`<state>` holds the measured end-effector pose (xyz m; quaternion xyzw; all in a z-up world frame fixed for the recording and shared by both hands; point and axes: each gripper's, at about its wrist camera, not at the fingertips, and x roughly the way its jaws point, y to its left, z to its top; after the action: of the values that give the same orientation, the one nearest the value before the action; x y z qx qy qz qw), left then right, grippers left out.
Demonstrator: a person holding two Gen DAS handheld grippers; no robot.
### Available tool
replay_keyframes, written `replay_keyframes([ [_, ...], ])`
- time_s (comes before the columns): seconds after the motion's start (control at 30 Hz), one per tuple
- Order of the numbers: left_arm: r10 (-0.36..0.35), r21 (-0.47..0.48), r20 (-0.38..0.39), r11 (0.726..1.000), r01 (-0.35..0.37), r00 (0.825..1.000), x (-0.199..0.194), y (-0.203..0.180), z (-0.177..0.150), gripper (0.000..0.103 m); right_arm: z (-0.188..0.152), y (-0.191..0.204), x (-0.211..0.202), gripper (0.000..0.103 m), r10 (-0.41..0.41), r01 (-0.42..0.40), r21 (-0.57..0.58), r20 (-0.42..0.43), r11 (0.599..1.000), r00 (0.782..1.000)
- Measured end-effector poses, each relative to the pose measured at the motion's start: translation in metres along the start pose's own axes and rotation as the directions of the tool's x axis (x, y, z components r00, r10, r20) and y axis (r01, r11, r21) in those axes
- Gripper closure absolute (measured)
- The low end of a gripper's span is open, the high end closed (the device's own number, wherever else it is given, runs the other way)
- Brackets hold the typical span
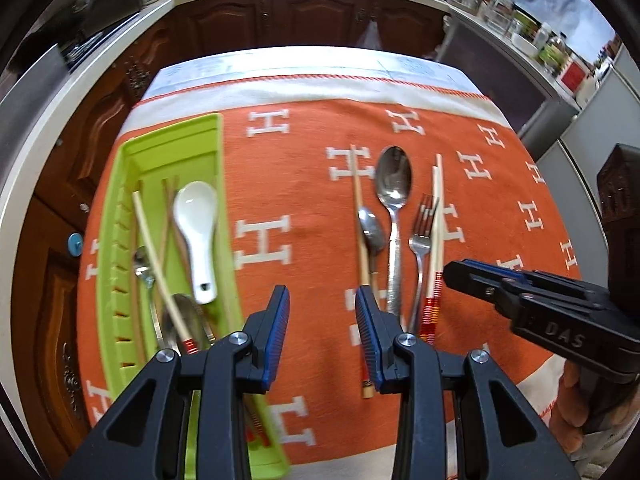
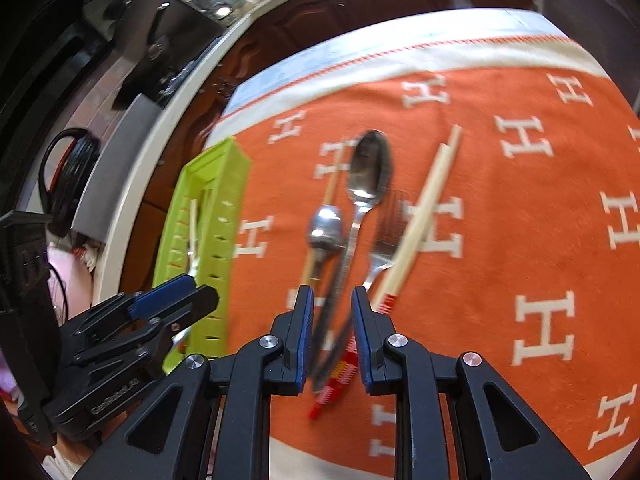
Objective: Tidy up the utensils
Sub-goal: 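Grasp a red-tipped chopstick from the blanket with the right tool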
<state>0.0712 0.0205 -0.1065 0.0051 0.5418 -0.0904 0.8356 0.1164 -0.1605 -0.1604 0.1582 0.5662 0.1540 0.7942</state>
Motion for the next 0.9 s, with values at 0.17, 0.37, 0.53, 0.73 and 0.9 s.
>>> replay_keyframes([
  [0.17,-0.009,0.016,-0.034,1.0,0.009,0.999,0.018,-0.016,0.004,0.071,-0.003,-0.025,0.014,0.083,-0.016,0.017,0.031,-0.021,0.999,1.0],
  [0.37,-0.013,0.034,-0.062,0.999,0.015,0.998,0.031,-0.025,0.001,0.071,-0.002,-0.037,0.032,0.083,-0.063,0.064,0.035,-0.043,0.997,0.997],
  [0.53,-0.018,0.023,-0.076,1.0,0.02,0.997,0.036,-0.024,0.0,0.071,-0.002,-0.03,0.038,0.083,-0.099,0.099,0.001,-0.03,0.995,0.995],
  [0.73,-0.033,0.017,-0.071,0.999,0.035,0.997,0.036,-0.022,-0.001,0.071,0.0,-0.018,0.041,0.091,-0.187,0.186,-0.028,-0.02,0.982,0.982],
  [0.9,-0.05,0.007,-0.07,0.999,0.051,0.996,0.036,-0.018,-0.004,0.071,-0.003,-0.018,0.039,0.095,-0.26,0.259,-0.054,-0.01,0.964,0.965],
])
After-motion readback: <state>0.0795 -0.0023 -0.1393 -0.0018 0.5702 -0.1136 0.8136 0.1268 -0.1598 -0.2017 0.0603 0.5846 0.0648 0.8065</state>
